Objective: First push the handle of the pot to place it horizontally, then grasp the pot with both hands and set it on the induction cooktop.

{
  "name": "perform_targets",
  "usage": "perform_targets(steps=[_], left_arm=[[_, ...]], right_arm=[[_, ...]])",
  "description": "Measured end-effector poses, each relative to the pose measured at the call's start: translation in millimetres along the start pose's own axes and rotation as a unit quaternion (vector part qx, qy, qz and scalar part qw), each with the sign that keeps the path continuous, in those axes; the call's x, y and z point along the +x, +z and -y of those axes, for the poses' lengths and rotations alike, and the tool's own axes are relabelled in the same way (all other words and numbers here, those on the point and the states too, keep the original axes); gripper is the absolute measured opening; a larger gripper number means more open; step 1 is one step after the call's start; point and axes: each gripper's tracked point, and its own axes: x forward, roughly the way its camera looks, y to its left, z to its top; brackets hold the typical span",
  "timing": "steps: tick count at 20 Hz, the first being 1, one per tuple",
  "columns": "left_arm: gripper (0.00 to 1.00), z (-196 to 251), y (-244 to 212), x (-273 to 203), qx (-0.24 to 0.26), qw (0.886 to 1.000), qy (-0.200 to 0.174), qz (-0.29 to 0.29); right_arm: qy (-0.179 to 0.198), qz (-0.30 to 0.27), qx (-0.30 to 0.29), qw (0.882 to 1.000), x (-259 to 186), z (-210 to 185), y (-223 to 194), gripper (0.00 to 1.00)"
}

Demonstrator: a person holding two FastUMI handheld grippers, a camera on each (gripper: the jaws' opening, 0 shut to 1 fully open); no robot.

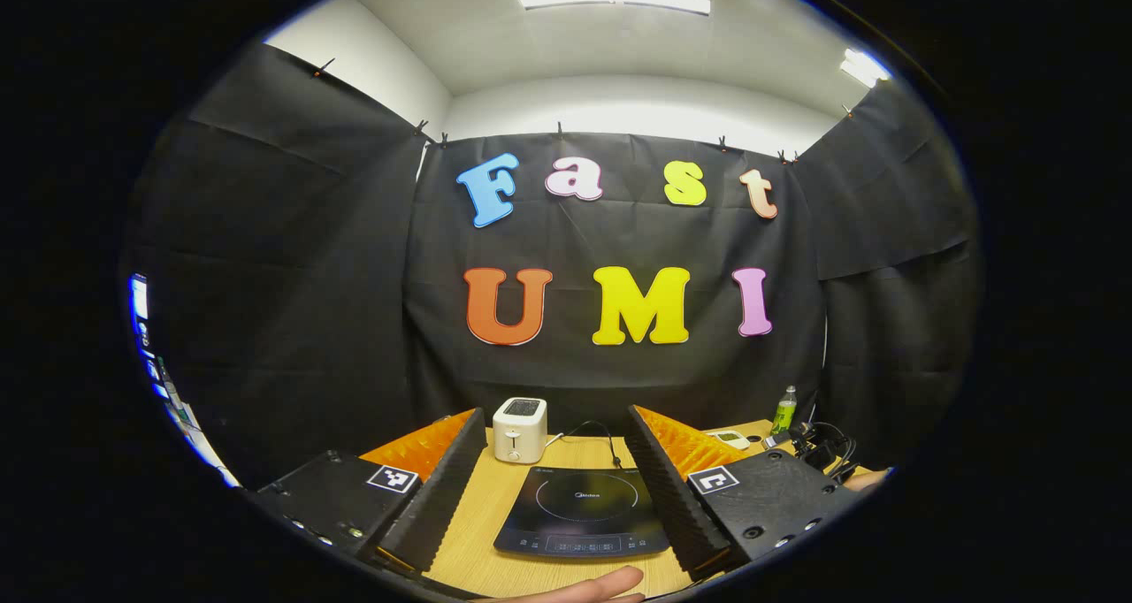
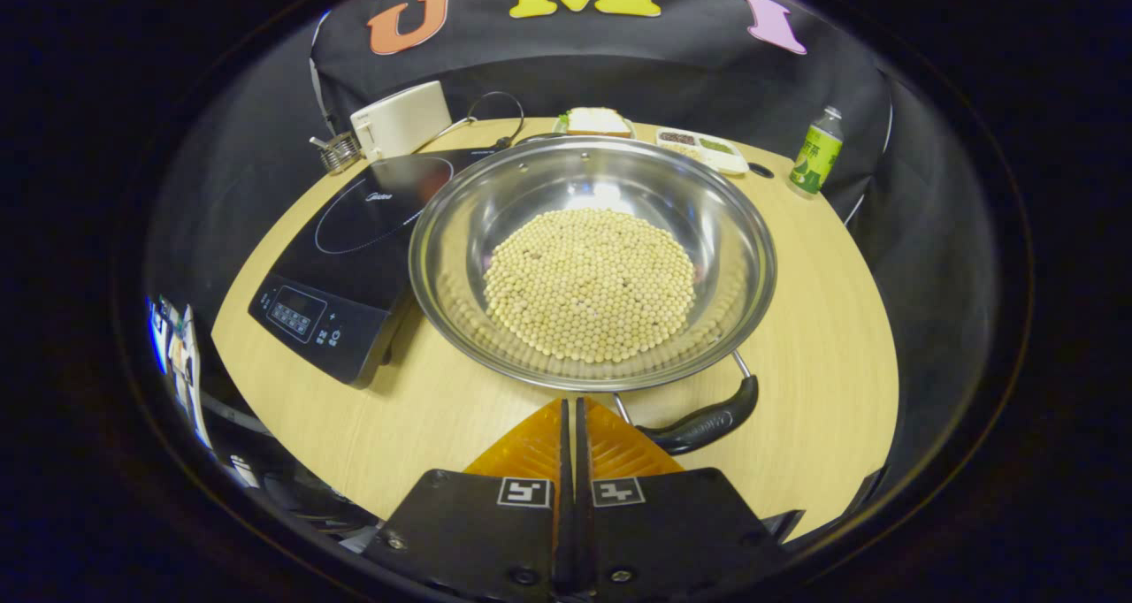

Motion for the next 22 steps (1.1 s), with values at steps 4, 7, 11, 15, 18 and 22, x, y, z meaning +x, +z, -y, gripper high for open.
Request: perform_targets(steps=[4,7,11,15,18,22], left_arm=[[0.95,6.3,1.3,1.3,0.002,1.0,-0.005,0.001],[0.95,15.0,4.0,0.9,0.001,1.0,-0.014,0.005],[0.95,24.6,4.8,-1.1,0.009,1.0,-0.023,0.007],[0.95,34.3,0.4,-1.4,0.009,0.999,-0.034,0.002],[0.95,35.8,1.2,-1.9,0.012,0.999,-0.032,0.001],[0.95,41.4,-5.3,3.7,0.016,0.999,-0.036,-0.005]], right_arm=[[0.004,-0.009,0.02,1.0,2.0,10.9,-6.7,0.01],[0.0,-0.007,0.03,1.0,2.5,23.7,-9.4,0.01],[-0.006,-0.011,0.052,0.999,5.0,43.7,-11.5,0.01],[-0.011,-0.002,0.091,0.996,10.7,67.9,-5.3,0.04],[-0.014,0.007,0.121,0.993,12.3,84.6,3.3,0.04],[-0.024,0.02,0.143,0.989,12.6,104.9,13.1,0.04]])
